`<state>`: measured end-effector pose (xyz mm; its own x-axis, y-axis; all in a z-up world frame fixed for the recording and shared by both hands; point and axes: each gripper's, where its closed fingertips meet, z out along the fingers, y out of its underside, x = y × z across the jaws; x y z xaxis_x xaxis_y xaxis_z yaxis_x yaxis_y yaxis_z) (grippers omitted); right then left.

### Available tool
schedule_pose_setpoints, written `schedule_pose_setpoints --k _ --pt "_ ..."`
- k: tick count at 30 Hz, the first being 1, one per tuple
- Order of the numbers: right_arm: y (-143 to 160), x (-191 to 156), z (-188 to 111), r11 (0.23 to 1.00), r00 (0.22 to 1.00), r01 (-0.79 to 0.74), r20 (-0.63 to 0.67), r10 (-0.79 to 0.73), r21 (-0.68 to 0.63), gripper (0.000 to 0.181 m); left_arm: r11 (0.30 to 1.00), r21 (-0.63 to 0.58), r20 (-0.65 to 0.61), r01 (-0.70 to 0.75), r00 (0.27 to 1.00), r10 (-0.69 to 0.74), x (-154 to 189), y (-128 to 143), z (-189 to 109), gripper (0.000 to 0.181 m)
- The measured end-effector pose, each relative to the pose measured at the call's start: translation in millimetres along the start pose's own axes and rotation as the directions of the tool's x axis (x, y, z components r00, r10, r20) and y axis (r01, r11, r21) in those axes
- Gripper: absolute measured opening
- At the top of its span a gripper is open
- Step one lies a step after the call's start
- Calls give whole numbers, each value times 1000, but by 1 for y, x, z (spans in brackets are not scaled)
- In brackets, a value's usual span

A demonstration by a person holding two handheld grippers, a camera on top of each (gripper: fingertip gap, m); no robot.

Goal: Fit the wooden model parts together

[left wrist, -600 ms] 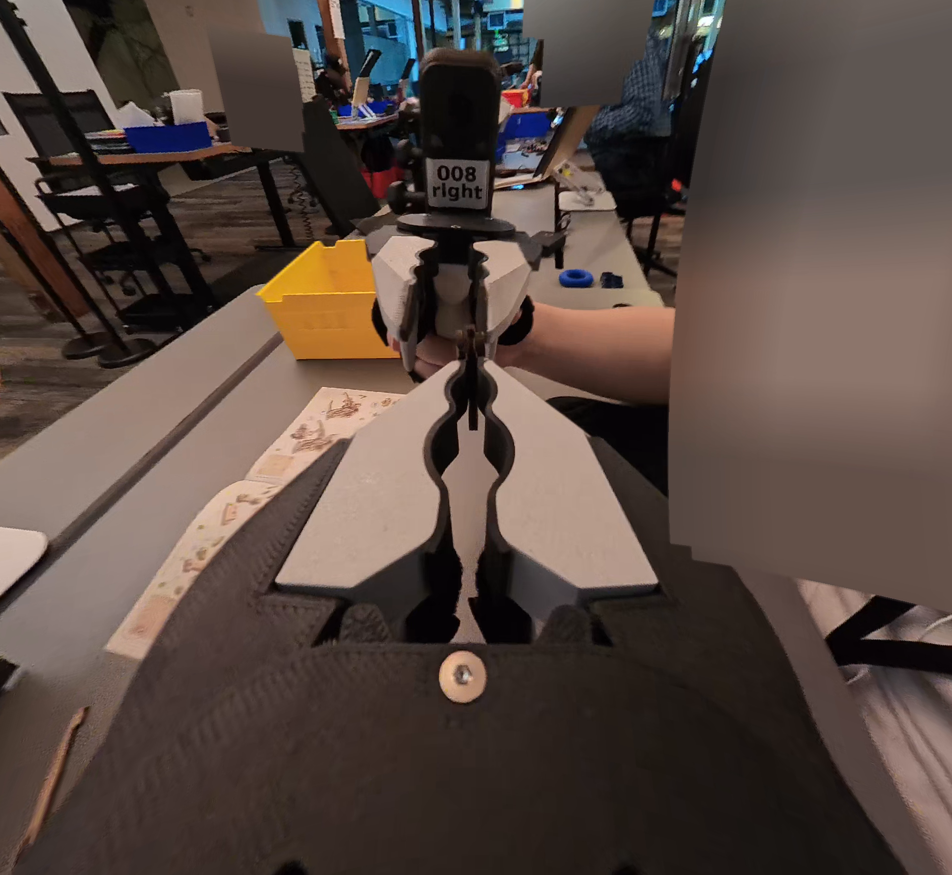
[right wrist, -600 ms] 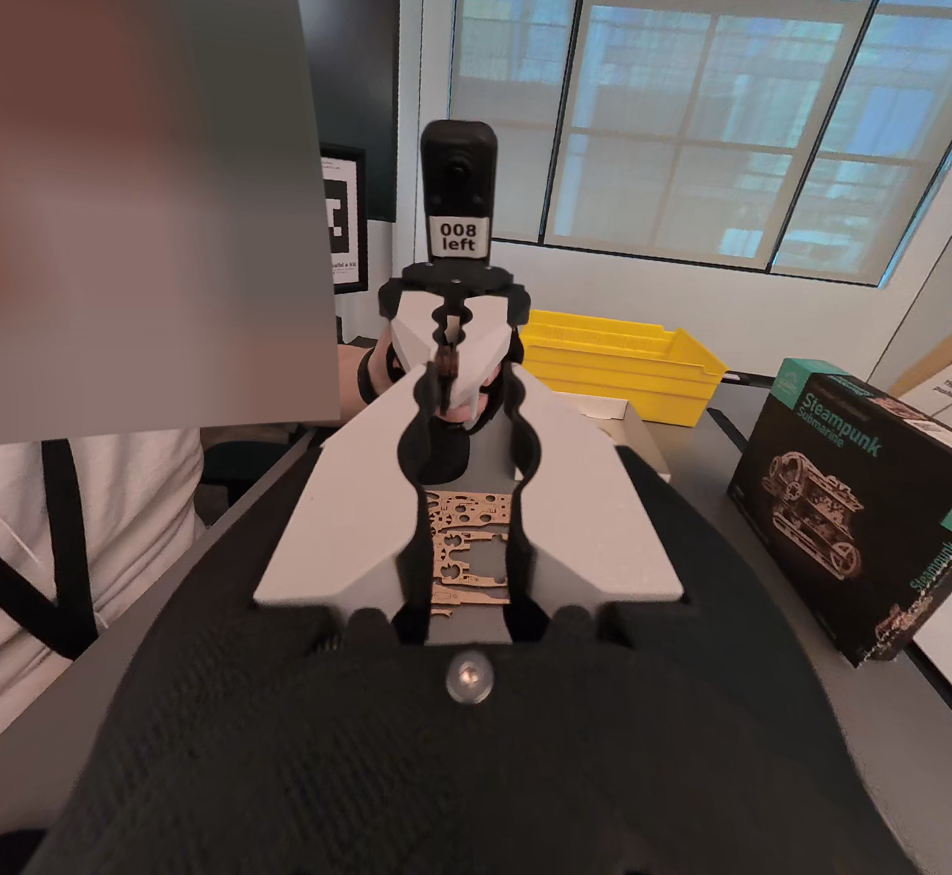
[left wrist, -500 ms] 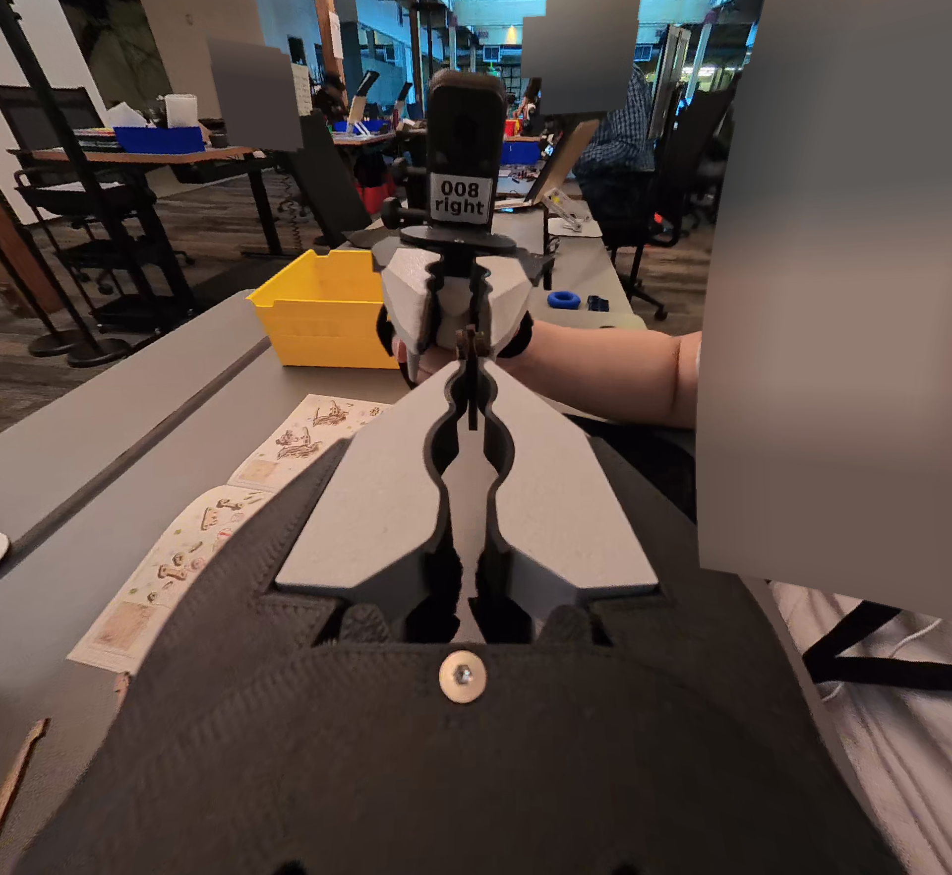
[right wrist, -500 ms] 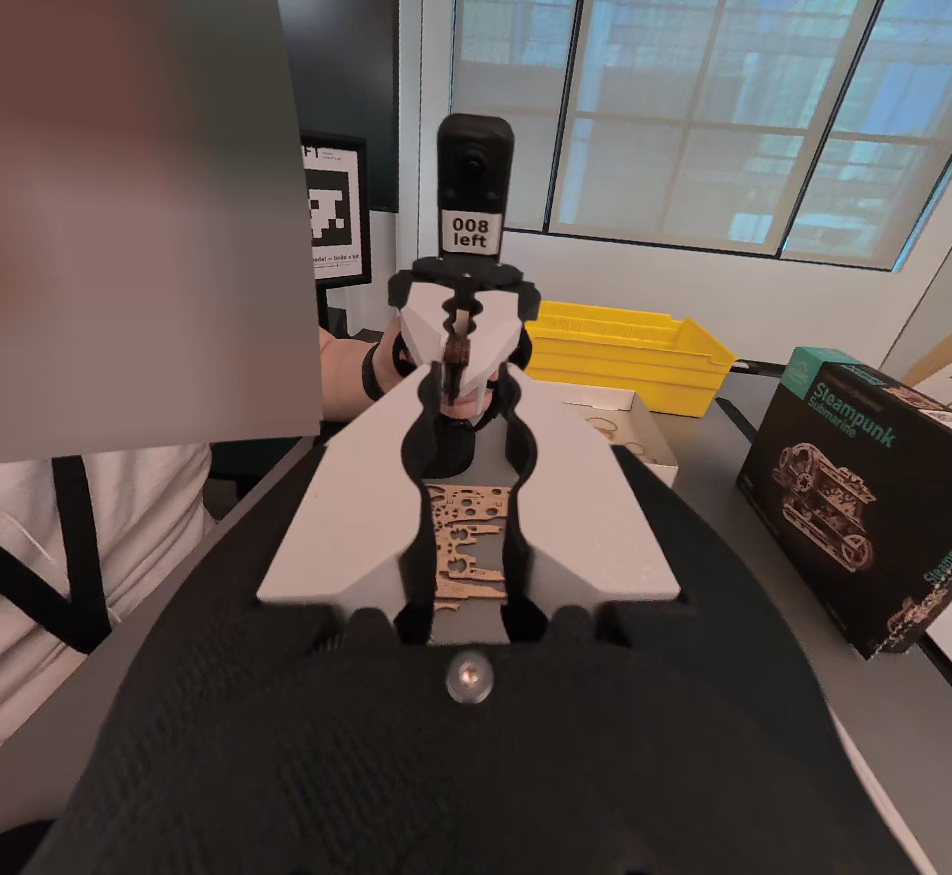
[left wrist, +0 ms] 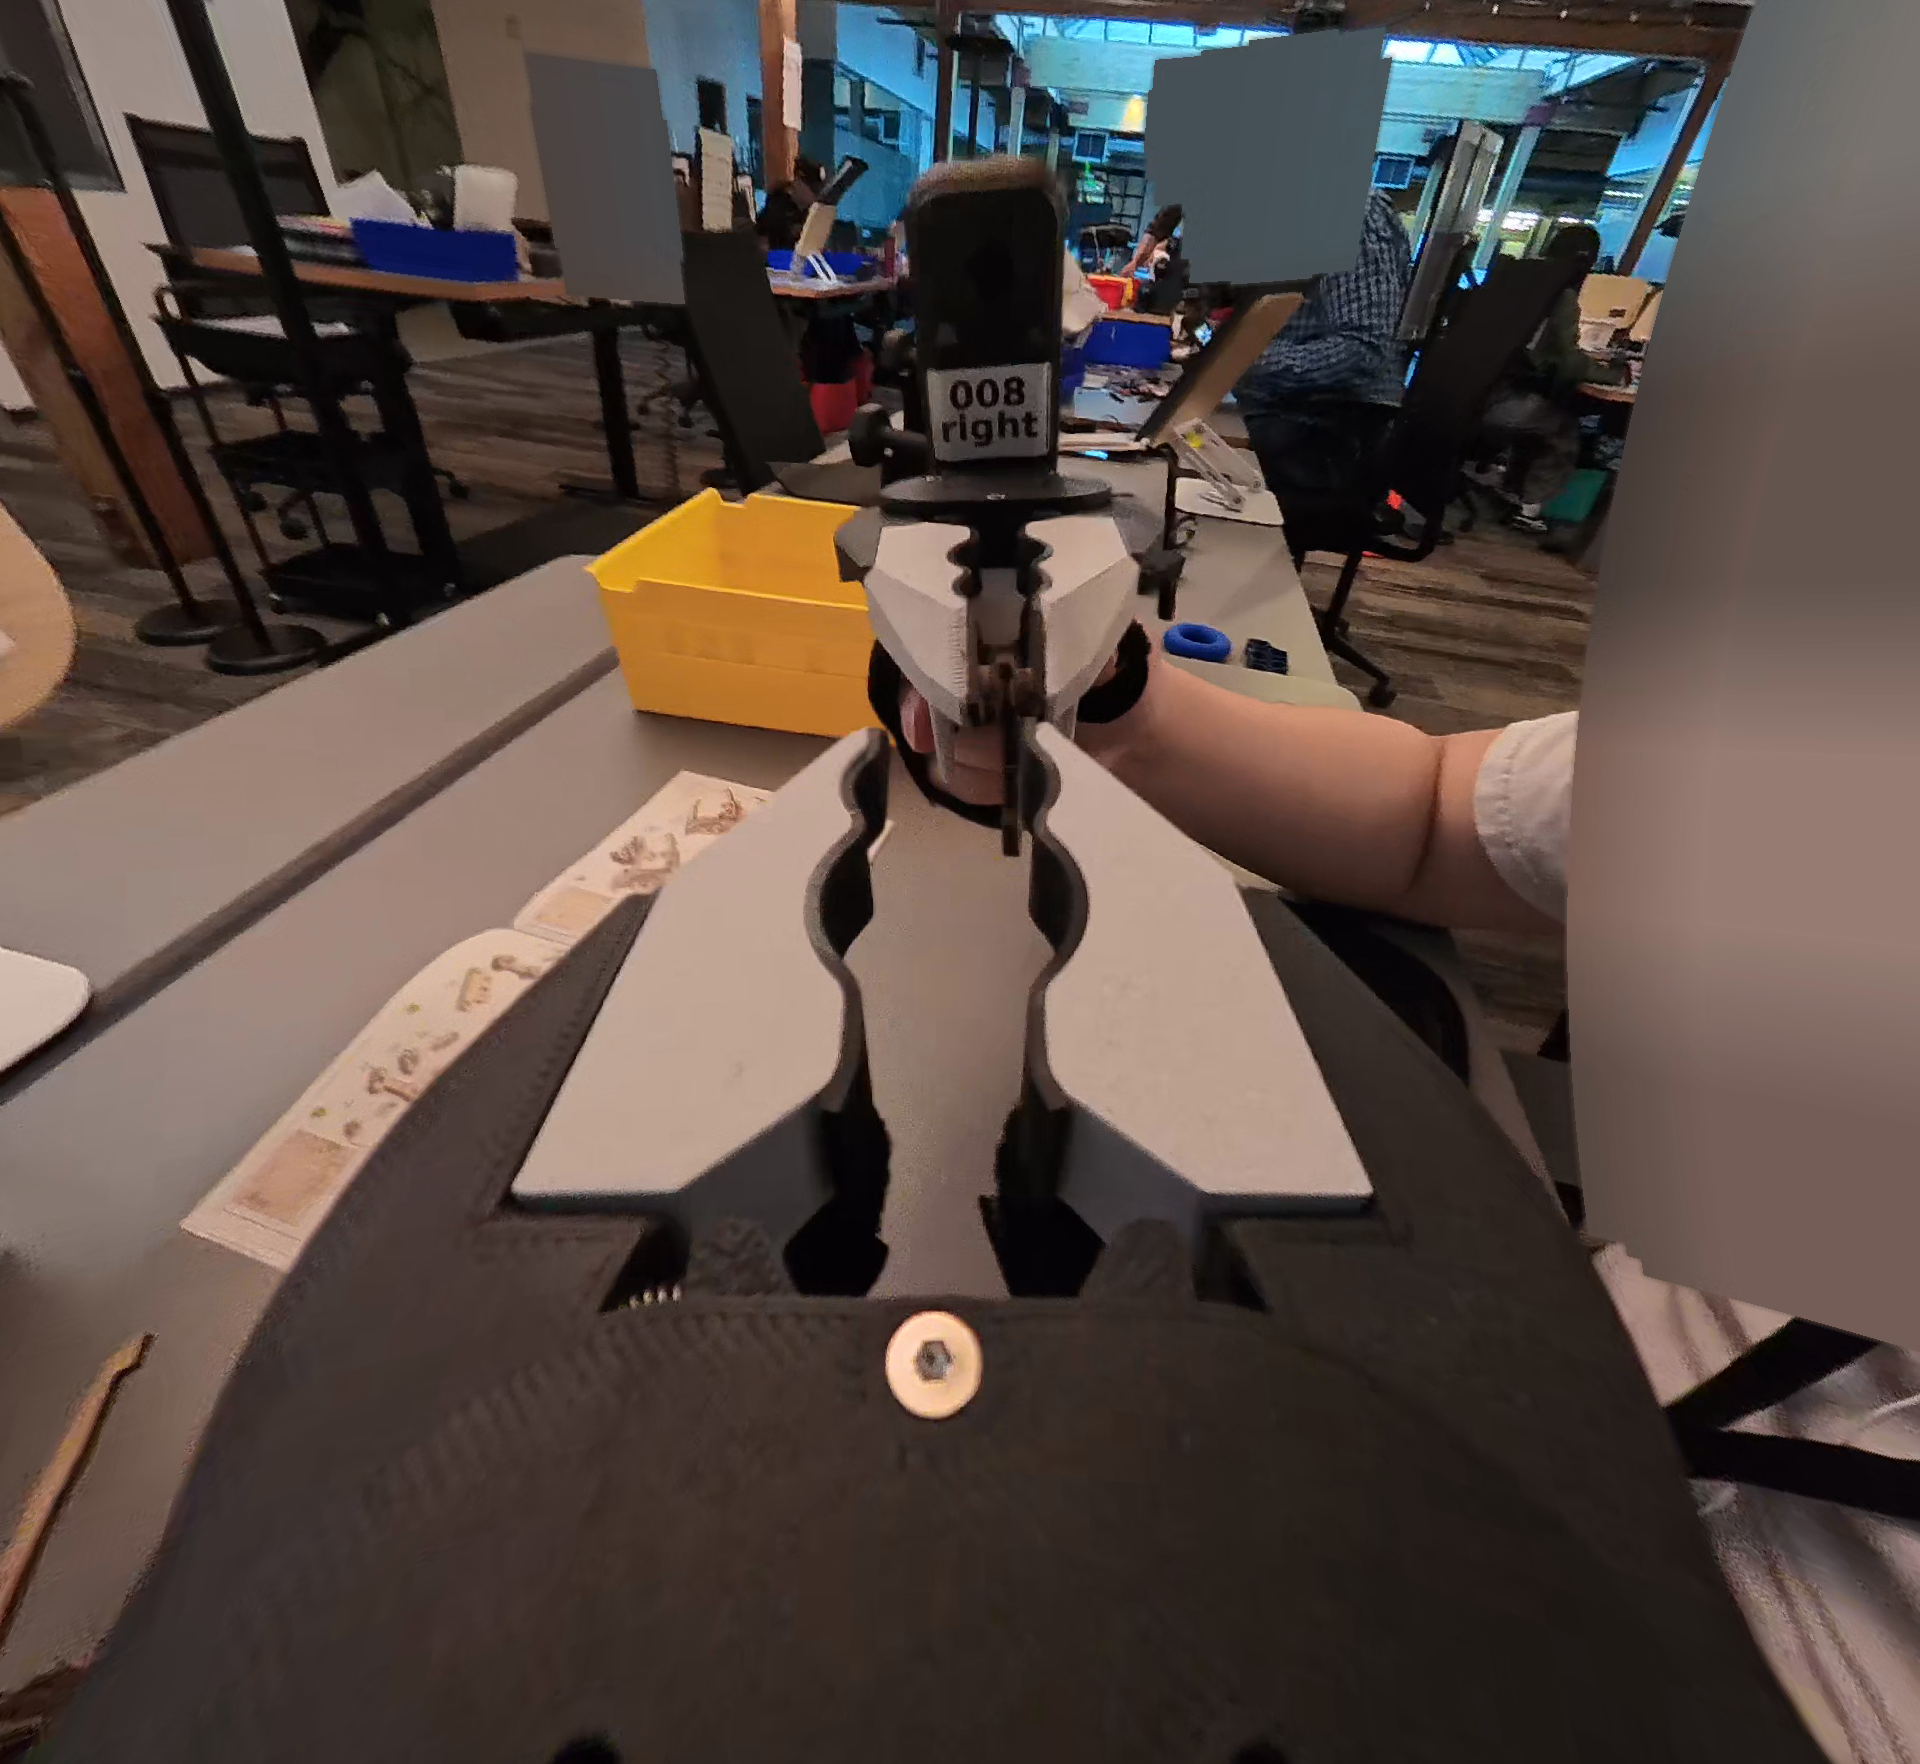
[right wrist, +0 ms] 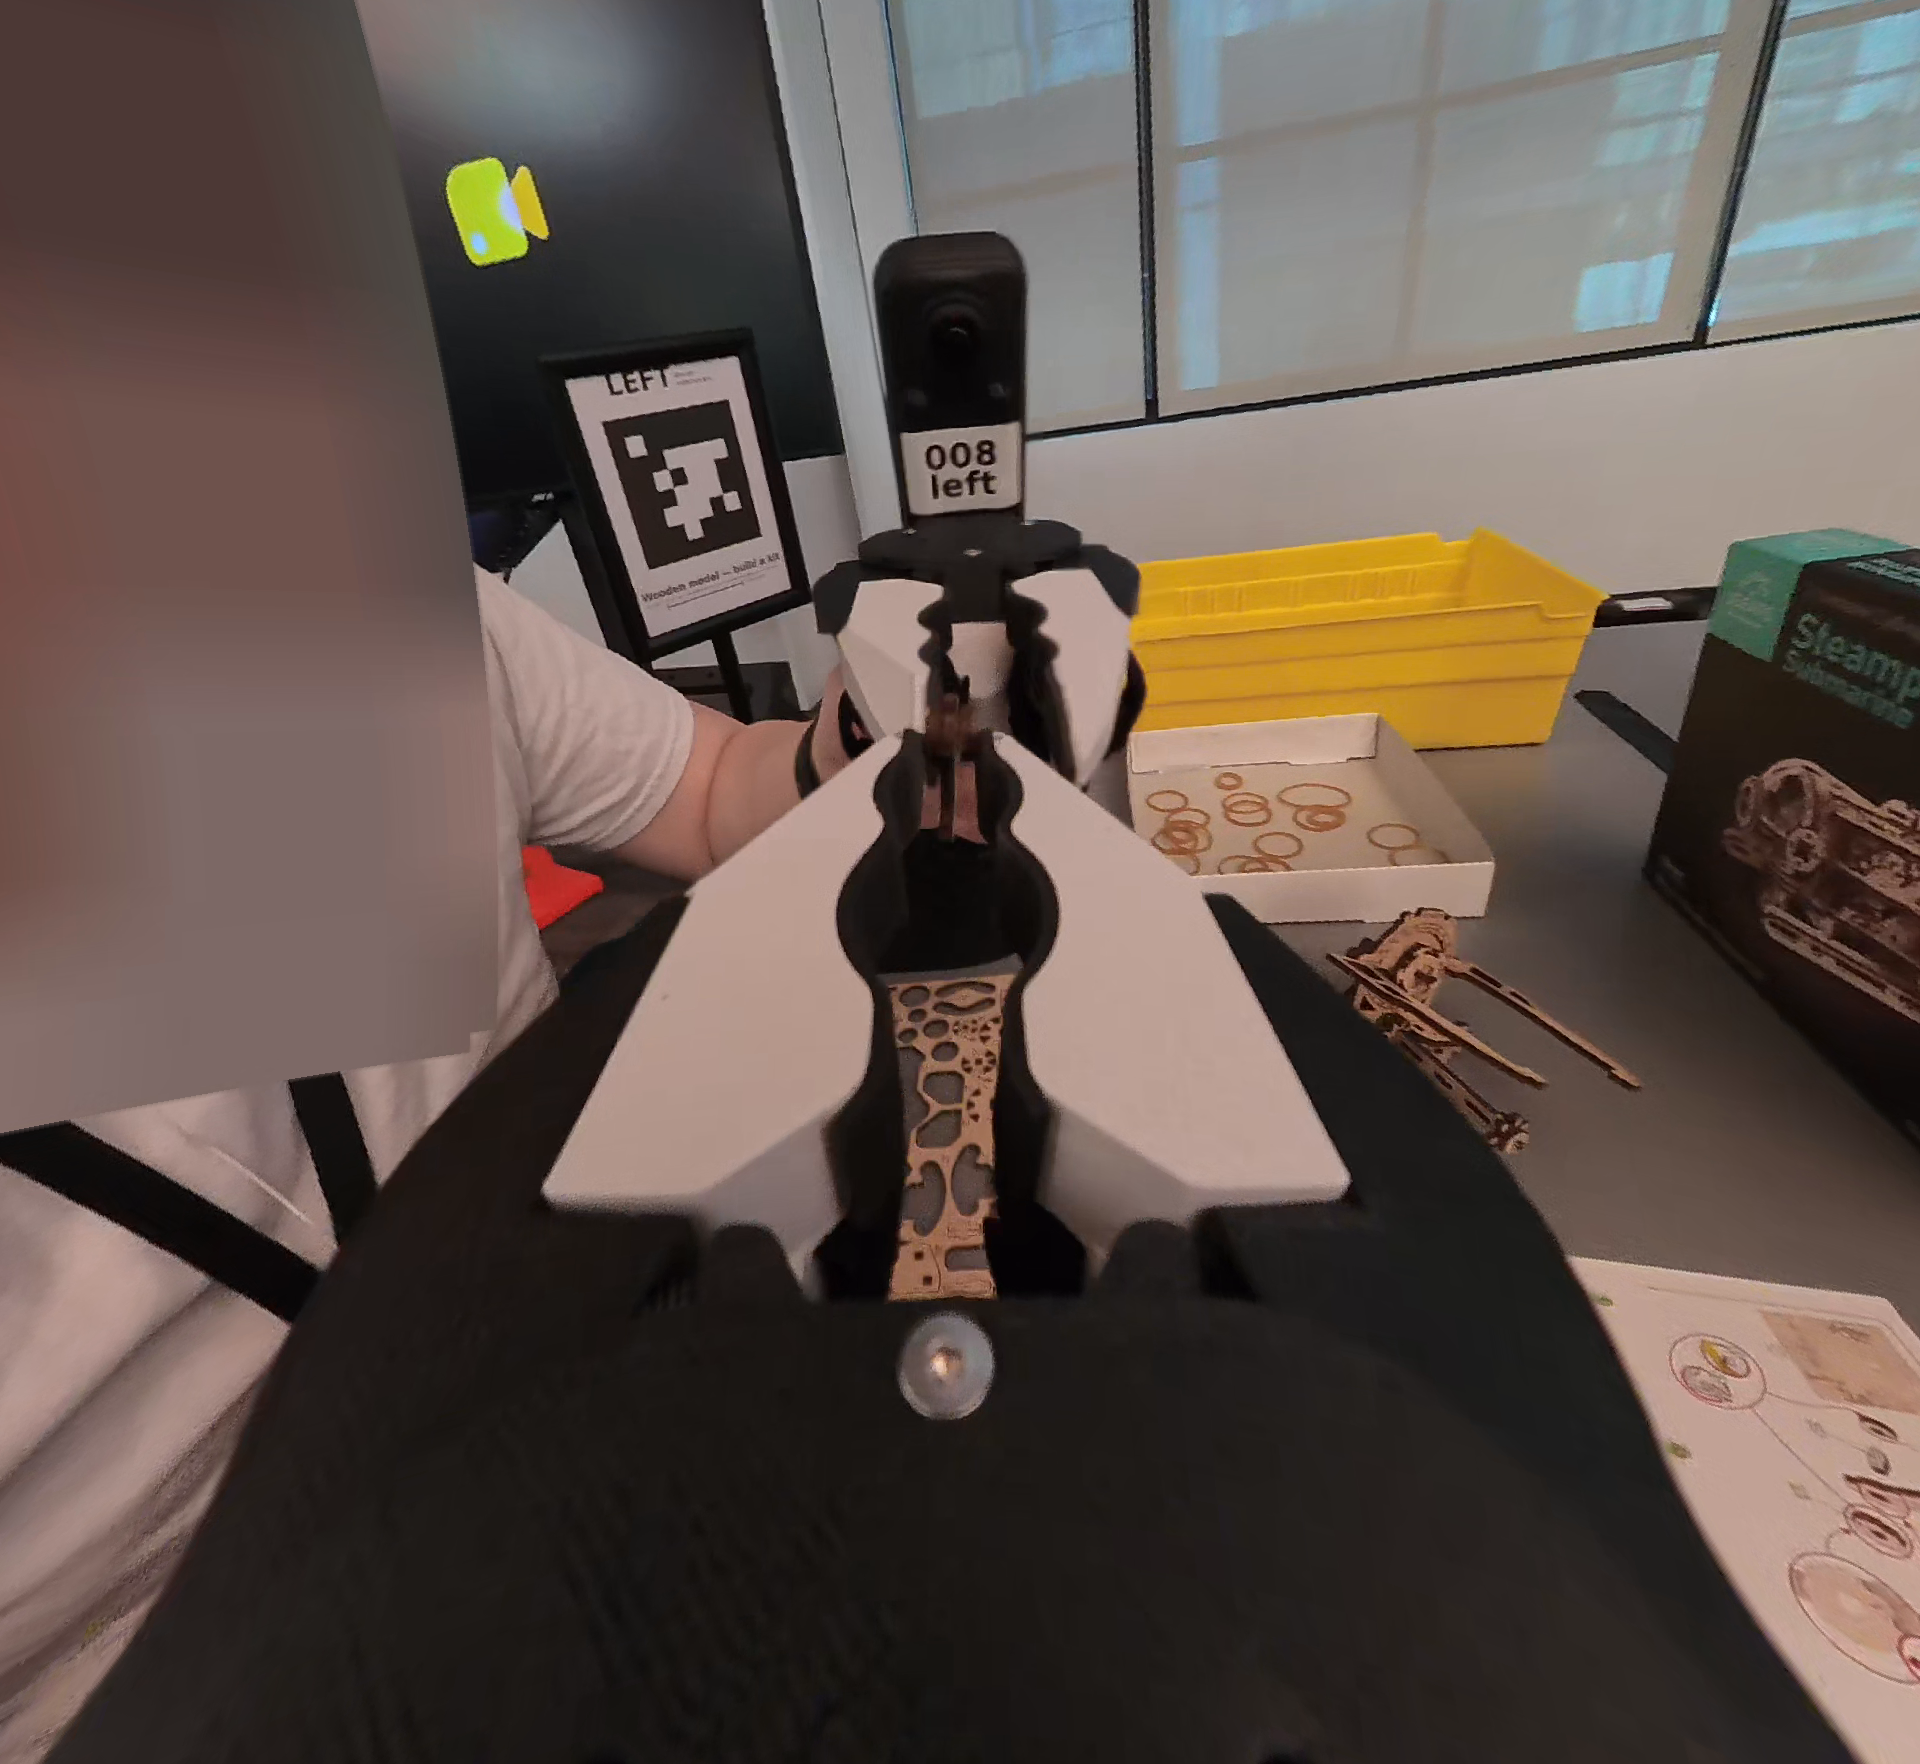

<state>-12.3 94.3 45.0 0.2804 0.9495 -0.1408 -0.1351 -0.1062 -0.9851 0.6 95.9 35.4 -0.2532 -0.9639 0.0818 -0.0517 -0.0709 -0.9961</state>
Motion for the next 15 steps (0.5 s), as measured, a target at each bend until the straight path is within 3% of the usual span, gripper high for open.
schedule_pose_setpoints --k 5,12,15 --pt "-1 -2 0 1000 1000 6 7 -6 -3 7 998 11 -45 -68 997 69 9 -4 -3 12" --pt "3 -5 2 1000 999 -1 40 2 -5 7 994 -11 -73 -107 992 106 13 -3 -4 13" --pt "6 -11 2 994 993 103 53 -102 -17 8 986 -38 -82 -164 984 160 18 0 -4 11"
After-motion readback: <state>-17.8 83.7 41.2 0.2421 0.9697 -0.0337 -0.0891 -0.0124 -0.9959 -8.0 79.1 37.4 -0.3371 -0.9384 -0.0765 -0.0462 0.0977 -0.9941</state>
